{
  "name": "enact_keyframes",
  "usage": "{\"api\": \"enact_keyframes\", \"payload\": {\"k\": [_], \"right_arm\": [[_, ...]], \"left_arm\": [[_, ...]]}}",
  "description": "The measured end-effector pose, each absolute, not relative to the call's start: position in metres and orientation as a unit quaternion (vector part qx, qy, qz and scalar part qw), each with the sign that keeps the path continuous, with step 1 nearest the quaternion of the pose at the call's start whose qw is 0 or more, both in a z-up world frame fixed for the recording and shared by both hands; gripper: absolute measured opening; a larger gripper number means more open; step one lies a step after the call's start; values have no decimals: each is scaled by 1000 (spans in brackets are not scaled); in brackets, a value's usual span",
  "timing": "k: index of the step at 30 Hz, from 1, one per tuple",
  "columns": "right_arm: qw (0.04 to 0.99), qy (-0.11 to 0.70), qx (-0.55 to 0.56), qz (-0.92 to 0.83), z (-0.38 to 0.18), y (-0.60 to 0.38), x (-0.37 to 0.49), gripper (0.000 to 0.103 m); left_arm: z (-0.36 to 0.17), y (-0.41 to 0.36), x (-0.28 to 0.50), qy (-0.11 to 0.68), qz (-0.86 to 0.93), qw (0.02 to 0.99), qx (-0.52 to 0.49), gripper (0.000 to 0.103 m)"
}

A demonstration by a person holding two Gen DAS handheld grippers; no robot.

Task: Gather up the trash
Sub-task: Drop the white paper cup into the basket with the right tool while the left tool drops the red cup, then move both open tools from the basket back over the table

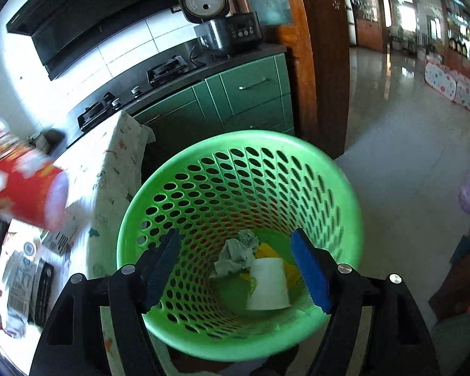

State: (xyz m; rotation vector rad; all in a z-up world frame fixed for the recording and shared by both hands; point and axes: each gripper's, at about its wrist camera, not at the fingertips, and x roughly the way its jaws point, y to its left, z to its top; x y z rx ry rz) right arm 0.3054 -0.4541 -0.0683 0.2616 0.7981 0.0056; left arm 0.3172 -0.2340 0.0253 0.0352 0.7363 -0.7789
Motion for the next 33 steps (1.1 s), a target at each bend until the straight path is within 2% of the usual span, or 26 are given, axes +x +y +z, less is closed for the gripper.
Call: {"api": "enact_keyframes", "payload": {"k": [13, 15, 17, 19, 26, 33], "right_arm": [[929, 352, 115, 17, -53, -445, 242, 76], [928, 353, 119, 20, -55, -445, 237, 76], [927, 355, 120, 23, -57, -444, 231, 76], [926, 357, 120, 24, -60, -443, 226, 76], [923, 363, 127, 27, -65, -436, 216, 76], [926, 350, 128, 54, -50, -409, 202, 76]], "left_arm": [[-32, -300, 349, 428, -359, 829, 28, 9], [-39, -302, 350, 438, -350, 827, 34, 17], [-42, -302, 351, 441, -349, 826, 31, 50], [-41, -299, 349, 434, -340, 833, 35, 63], [-24, -282, 332, 414, -333, 846, 47, 63], [17, -221, 288, 375, -302, 876, 37, 63]]}}
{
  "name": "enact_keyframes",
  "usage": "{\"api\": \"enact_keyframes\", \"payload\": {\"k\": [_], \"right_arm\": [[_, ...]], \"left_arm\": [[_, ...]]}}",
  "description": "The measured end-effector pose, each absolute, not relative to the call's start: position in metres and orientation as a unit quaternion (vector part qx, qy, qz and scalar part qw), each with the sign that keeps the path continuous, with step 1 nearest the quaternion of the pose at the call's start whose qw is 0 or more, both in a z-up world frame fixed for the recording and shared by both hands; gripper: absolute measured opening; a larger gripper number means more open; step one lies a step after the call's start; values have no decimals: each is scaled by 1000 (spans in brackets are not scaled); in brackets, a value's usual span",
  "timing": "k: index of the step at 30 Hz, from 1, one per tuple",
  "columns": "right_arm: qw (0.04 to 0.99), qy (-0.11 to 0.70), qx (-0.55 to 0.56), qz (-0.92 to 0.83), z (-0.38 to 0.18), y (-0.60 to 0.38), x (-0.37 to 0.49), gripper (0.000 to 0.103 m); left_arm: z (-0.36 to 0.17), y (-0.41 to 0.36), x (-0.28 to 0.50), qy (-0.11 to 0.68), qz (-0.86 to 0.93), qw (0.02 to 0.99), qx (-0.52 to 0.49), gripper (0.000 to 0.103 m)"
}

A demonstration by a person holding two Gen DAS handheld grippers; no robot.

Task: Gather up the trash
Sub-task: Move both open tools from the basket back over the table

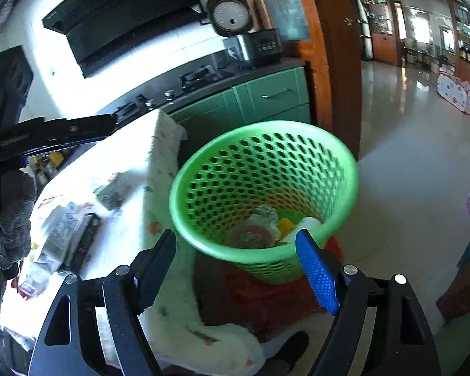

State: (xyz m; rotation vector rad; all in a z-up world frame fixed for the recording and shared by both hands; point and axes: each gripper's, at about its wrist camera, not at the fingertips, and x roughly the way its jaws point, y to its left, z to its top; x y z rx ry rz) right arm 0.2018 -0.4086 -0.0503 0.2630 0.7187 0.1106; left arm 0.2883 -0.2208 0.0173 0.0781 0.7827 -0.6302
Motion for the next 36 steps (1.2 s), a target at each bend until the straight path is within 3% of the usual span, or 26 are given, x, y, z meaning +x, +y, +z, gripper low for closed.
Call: {"api": "enact_keyframes", "payload": {"k": [13, 27, 36], "right_arm": [[930, 326, 97, 137, -18, -312, 187, 79], [910, 343, 58, 225, -11, -207, 202, 79], [874, 389, 106, 272, -23, -160, 246, 78]], "left_arm": [[46, -61, 211, 333, -200, 921, -10, 63], [10, 62, 165, 354, -117, 926, -64, 63], [-15, 103, 148, 368, -83, 922, -83, 63]]}}
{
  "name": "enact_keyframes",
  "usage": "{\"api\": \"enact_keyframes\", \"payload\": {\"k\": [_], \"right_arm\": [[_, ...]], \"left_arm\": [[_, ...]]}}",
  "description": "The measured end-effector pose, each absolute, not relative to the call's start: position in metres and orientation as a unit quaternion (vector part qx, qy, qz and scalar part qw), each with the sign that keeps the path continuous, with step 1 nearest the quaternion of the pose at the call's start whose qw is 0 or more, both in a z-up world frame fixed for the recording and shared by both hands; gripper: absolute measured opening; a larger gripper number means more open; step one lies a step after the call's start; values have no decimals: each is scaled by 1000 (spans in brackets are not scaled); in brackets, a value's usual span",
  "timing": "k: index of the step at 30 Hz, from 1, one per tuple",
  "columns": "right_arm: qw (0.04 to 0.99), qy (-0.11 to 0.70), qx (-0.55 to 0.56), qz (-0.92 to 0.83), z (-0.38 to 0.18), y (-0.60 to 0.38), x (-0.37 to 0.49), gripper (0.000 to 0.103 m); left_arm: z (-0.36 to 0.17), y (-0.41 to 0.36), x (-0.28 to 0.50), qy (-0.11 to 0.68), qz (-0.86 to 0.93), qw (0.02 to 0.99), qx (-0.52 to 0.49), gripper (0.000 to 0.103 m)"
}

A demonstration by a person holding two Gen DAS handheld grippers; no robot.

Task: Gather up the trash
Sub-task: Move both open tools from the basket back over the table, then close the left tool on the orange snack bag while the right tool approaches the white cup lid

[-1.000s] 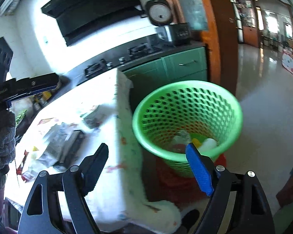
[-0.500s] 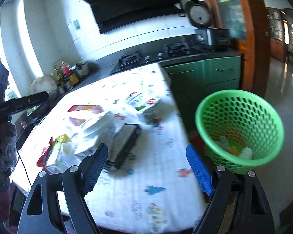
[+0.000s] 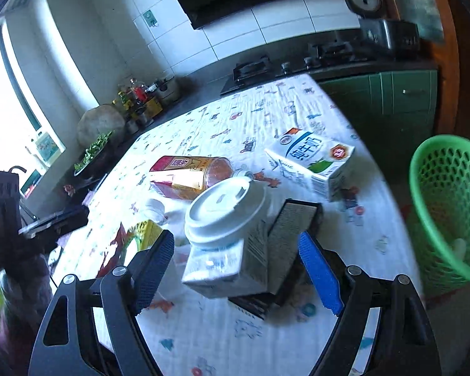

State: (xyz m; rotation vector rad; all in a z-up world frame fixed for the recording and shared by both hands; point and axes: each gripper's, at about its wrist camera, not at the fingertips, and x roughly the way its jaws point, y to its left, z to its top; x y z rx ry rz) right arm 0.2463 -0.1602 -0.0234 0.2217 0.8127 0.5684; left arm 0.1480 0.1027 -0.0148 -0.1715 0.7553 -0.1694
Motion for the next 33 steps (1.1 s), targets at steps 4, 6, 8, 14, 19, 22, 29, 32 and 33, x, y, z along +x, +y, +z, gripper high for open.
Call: {"api": "enact_keyframes", "payload": {"k": [4, 6, 8, 14, 19, 22, 29, 32, 33], "right_arm": [[862, 409, 126, 271, -30, -150, 268, 74], [857, 419, 133, 268, -34, -145, 280, 70], [853, 428, 139, 264, -38, -142, 289, 68], [840, 444, 159, 268, -47, -141, 302, 57], [842, 439, 150, 274, -44, -136, 300, 47], [845, 437, 140, 274, -43, -135, 298, 49], [877, 404, 82, 248, -32, -135, 287, 74], [888, 383, 27, 254, -23, -122, 278, 77], [888, 380, 14, 258, -22, -118, 277, 77]], "left_arm": [[-21, 111, 143, 371, -80, 922, -82, 64], [-24, 114, 140, 375, -82, 919, -86, 65], [-28, 116, 138, 382, -85, 915, -95, 65], [-43, 116, 136, 406, -91, 902, -115, 65], [-55, 112, 140, 426, -89, 892, -122, 65], [-59, 111, 141, 433, -91, 888, -127, 65], [-57, 109, 141, 433, -96, 888, -124, 65], [-57, 106, 141, 434, -100, 887, -122, 65], [-58, 106, 141, 434, -102, 887, -121, 65]]}}
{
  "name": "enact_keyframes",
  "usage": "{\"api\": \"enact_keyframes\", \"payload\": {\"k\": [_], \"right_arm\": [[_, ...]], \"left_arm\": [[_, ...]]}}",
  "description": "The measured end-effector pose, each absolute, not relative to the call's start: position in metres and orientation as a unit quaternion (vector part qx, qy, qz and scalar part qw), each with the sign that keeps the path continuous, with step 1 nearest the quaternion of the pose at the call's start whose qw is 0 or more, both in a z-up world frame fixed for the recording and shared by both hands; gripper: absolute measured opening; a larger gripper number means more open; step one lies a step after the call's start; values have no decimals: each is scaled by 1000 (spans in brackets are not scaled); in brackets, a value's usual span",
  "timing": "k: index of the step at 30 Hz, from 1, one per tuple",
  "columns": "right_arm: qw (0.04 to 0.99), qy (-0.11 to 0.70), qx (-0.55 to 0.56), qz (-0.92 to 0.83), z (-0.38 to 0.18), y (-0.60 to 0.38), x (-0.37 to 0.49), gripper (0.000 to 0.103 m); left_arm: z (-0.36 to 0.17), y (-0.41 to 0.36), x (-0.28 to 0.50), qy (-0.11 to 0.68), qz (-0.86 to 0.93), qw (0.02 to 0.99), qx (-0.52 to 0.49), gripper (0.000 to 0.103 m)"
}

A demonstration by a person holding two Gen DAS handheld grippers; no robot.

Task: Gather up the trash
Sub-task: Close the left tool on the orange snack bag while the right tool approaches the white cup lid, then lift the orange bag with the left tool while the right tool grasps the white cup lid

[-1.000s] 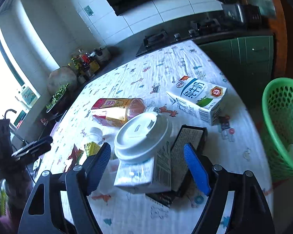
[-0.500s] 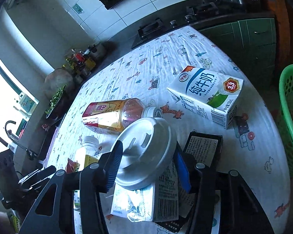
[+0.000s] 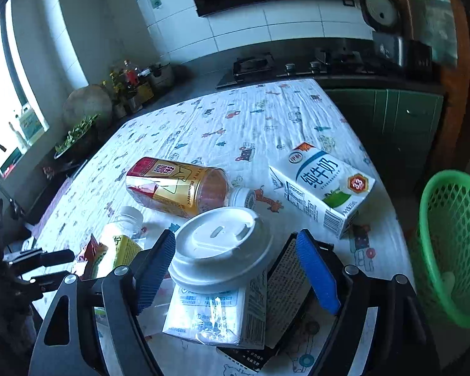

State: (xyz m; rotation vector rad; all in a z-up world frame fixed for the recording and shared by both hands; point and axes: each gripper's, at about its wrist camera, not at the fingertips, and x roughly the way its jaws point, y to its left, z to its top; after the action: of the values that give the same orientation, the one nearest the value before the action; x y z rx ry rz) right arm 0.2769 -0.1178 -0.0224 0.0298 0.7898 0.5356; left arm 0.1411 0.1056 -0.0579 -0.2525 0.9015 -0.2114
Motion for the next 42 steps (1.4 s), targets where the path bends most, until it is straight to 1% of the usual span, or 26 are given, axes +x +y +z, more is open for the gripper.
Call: {"api": "enact_keyframes", "payload": {"k": [6, 8, 14, 15, 19, 21, 23, 24, 26, 28, 29, 30, 31, 33, 35, 42], "right_arm": [[880, 384, -87, 268, -29, -84, 281, 81], [877, 387, -106, 265, -32, -79, 286, 81], [867, 400, -142, 261, -40, -67, 293, 81], [866, 401, -146, 261, -41, -65, 293, 77], [867, 398, -145, 263, -40, -63, 289, 76], [870, 392, -139, 264, -38, -64, 287, 76], [873, 387, -132, 266, -35, -66, 284, 76], [875, 384, -127, 267, -32, -68, 283, 76], [878, 378, -118, 269, -27, -71, 279, 76], [881, 372, -111, 271, -21, -74, 276, 76], [883, 368, -105, 273, -18, -77, 274, 76], [884, 365, -99, 274, -15, -80, 271, 76], [886, 361, -94, 274, -13, -82, 269, 76], [889, 355, -84, 276, -8, -89, 264, 76], [893, 348, -76, 273, -3, -96, 259, 76], [906, 335, -41, 255, 7, -133, 246, 76]], "left_arm": [[-60, 104, 139, 437, -107, 885, -118, 65], [-62, 106, 139, 439, -106, 884, -123, 65], [-71, 110, 143, 449, -97, 879, -130, 66], [-72, 110, 144, 451, -96, 877, -132, 66], [-75, 111, 146, 455, -92, 874, -141, 66], [-76, 112, 146, 458, -91, 873, -144, 62], [-77, 112, 147, 460, -92, 871, -147, 48], [-78, 113, 147, 461, -92, 870, -151, 44], [-77, 114, 146, 459, -101, 867, -164, 27], [-75, 114, 144, 458, -96, 869, -160, 23], [-73, 113, 143, 455, -94, 872, -154, 19], [-71, 112, 141, 453, -92, 874, -152, 18], [-69, 113, 140, 451, -92, 875, -152, 14], [-63, 112, 137, 445, -93, 878, -150, 13], [-53, 111, 134, 437, -97, 882, -146, 8], [-12, 99, 133, 399, -118, 901, -121, 7]]}}
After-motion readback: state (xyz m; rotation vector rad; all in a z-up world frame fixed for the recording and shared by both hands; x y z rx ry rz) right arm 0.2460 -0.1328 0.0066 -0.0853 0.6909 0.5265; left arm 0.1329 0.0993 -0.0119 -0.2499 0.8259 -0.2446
